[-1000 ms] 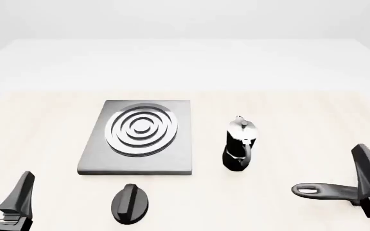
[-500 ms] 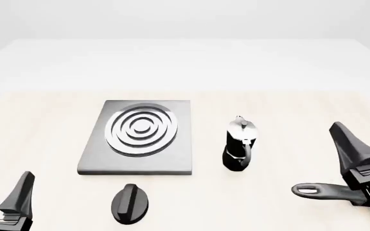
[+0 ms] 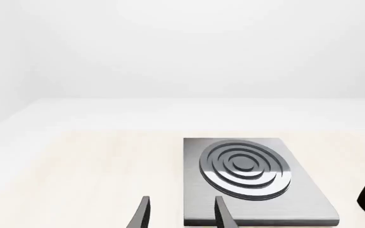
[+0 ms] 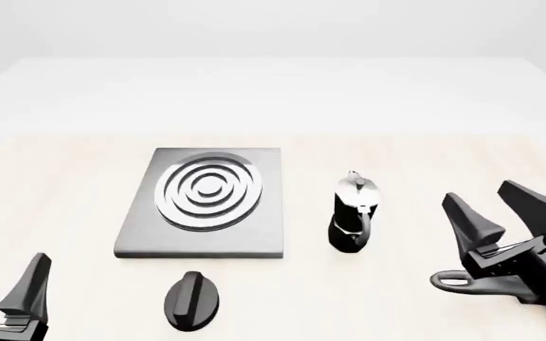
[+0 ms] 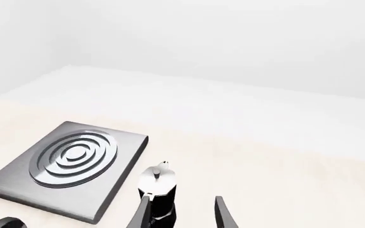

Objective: Put the moka pot on the stove.

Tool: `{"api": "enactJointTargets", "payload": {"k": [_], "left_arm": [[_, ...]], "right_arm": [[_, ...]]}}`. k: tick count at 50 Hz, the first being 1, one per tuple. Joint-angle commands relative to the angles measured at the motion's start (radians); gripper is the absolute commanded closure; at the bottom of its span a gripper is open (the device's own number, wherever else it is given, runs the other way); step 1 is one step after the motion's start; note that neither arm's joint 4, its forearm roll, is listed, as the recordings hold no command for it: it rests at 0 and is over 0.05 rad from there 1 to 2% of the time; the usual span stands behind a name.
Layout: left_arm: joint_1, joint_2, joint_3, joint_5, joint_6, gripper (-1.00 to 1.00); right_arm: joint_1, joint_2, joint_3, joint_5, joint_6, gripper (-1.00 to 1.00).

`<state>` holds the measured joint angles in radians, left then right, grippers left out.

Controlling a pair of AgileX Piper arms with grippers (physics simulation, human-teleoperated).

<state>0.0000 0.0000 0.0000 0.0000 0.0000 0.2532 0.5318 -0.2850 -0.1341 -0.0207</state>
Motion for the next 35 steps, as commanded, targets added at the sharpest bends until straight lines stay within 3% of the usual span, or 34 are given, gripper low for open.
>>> {"api": "enactJointTargets", "payload": {"k": [1,35], "left_arm": [[0.0,0.0,0.0,0.0,0.0,-1.0],[0.0,0.0,0.0,0.0,0.0,-1.0]], "right_arm": [[0.019,0.045,0.041,-0.057,0.021,-1.0],[0.067,0.241,0.081,-0.264,0.057,-1.0]]}}
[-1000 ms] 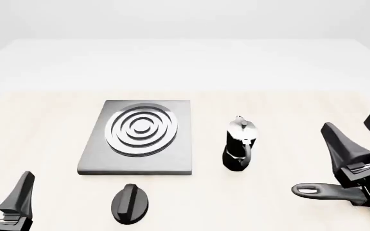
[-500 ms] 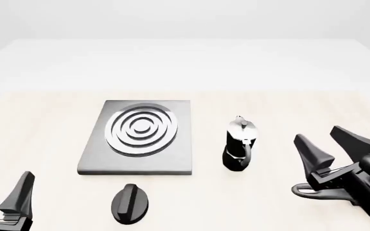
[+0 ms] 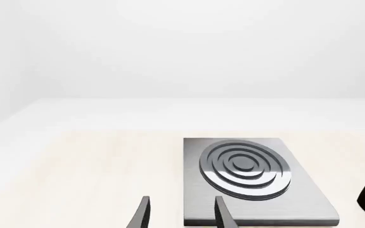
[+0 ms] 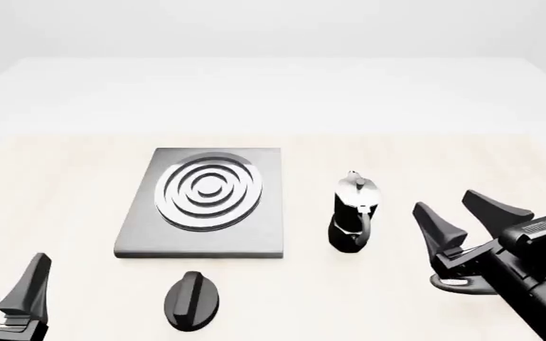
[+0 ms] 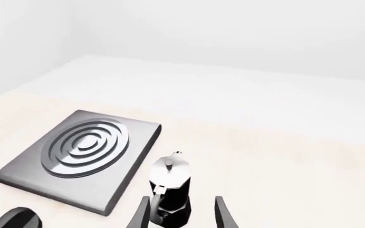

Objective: Put the moka pot on the stove.

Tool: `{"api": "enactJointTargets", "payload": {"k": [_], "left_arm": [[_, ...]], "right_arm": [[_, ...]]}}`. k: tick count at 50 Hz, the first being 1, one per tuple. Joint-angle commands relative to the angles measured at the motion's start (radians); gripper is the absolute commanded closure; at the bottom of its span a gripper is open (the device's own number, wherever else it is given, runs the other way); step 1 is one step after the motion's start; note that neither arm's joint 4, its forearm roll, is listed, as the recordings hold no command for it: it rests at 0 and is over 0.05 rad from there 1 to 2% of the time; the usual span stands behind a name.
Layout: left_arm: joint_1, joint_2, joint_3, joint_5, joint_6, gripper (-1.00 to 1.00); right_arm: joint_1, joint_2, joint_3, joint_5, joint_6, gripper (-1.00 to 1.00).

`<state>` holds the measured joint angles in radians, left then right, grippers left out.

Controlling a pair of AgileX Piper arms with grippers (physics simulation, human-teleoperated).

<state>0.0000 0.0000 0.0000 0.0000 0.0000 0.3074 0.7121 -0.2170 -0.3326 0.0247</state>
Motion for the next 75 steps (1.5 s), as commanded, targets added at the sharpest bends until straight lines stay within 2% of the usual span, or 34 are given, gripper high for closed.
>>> {"api": "enactJointTargets", "payload": {"k": [1,26,37,61,75], "left_arm": [[0.0,0.0,0.0,0.0,0.0,-1.0],[0.0,0.0,0.0,0.0,0.0,-1.0],[0.0,0.0,0.0,0.0,0.0,-1.0],[0.0,0.0,0.0,0.0,0.0,-1.0],[0.0,0.0,0.0,0.0,0.0,-1.0]], "right_arm": [[0.014,0.069,0.013,-0.072,0.012,-1.0],[0.036,0.203,0.03,-0.202,0.035,-1.0],[0.044,0.287,0.045,-0.288,0.046,-1.0],[0.068,0.427,0.051,-0.407,0.062,-1.0],[0.068,0.471,0.058,-0.446,0.071,-1.0]]}}
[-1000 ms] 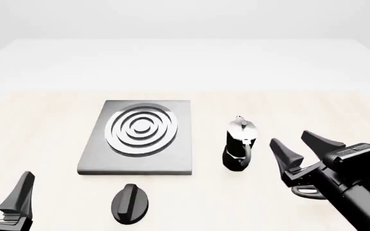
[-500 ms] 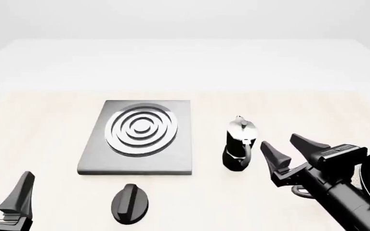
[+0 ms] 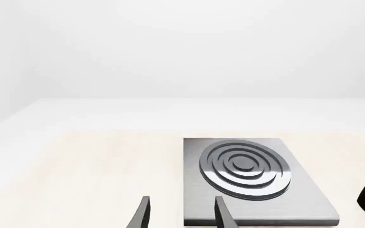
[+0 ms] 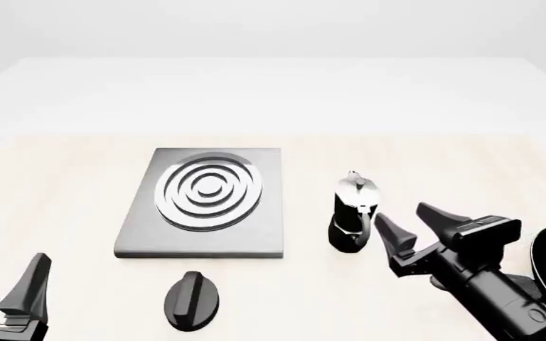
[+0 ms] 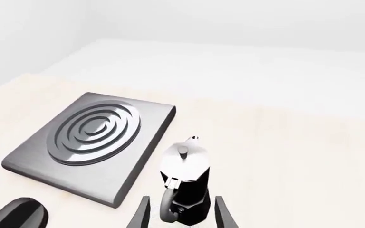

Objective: Put the moka pot on the stove.

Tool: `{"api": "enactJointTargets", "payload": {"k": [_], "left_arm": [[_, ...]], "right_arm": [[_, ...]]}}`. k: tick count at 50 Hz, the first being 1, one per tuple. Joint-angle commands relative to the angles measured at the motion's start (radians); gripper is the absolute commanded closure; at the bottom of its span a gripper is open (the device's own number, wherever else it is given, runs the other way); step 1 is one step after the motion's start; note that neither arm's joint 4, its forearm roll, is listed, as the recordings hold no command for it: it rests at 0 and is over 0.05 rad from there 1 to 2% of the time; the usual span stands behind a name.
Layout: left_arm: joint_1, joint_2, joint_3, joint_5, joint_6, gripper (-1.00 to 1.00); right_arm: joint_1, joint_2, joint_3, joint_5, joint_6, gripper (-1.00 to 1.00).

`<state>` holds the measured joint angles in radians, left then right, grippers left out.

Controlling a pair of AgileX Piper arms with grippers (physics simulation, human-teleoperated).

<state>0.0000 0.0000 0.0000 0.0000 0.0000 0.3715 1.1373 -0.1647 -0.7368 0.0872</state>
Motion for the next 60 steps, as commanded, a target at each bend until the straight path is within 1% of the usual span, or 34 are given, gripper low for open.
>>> {"api": "enactJointTargets", "payload": {"k": [1,11,18,23,37,42,60], "left_arm": [[0.0,0.0,0.0,0.0,0.0,-1.0],[0.0,0.0,0.0,0.0,0.0,-1.0],[0.0,0.0,0.0,0.0,0.0,-1.0],[0.0,0.0,0.0,0.0,0.0,-1.0],[0.0,0.0,0.0,0.0,0.0,-1.0],[0.0,0.0,0.0,0.0,0.0,-1.0],[0.0,0.0,0.0,0.0,0.0,-1.0]], "right_arm": [[0.004,0.046,0.006,-0.042,0.008,-1.0],[0.012,0.105,0.011,-0.106,0.022,-1.0],[0.018,0.145,0.012,-0.137,0.021,-1.0],[0.025,0.194,0.016,-0.18,0.023,-1.0],[0.023,0.24,0.026,-0.23,0.032,-1.0],[0.021,0.275,0.027,-0.263,0.027,-1.0],[0.026,0.333,0.021,-0.304,0.037,-1.0]]}}
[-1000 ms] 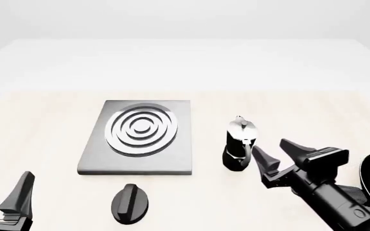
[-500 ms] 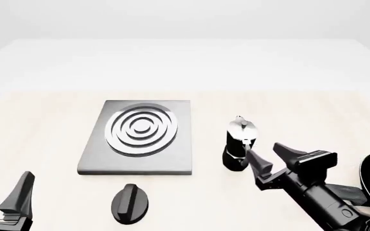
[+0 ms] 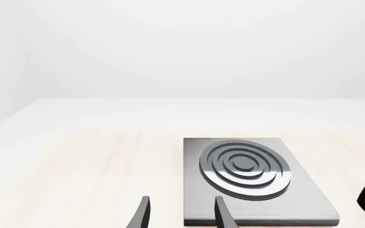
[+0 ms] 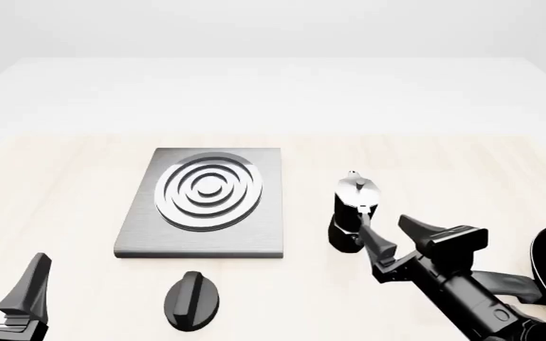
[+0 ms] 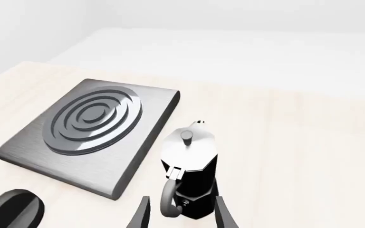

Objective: Put the moka pot on the stove.

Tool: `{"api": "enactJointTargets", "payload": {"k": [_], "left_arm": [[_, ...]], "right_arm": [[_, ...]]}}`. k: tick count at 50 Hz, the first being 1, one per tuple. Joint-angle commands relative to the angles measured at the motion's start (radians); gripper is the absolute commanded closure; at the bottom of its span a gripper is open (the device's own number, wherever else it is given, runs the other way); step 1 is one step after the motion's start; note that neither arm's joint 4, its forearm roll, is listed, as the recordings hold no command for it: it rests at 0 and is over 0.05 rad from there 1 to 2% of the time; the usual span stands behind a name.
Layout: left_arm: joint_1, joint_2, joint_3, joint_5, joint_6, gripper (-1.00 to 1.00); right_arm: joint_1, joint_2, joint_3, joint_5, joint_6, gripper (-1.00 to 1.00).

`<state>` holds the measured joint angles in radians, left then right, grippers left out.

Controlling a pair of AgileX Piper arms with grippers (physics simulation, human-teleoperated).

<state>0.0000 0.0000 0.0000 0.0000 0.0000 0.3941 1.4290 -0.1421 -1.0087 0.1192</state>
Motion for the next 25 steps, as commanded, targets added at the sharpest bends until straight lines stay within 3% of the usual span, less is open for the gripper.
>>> {"api": "enactJointTargets", "payload": {"k": [1,25], "left_arm": [[0.0,0.0,0.0,0.0,0.0,-1.0],[0.0,0.0,0.0,0.0,0.0,-1.0]], "right_arm": [[0.004,0.044,-0.002,-0.034,0.004,-1.0],[0.008,0.116,-0.015,-0.077,0.012,-1.0]]}}
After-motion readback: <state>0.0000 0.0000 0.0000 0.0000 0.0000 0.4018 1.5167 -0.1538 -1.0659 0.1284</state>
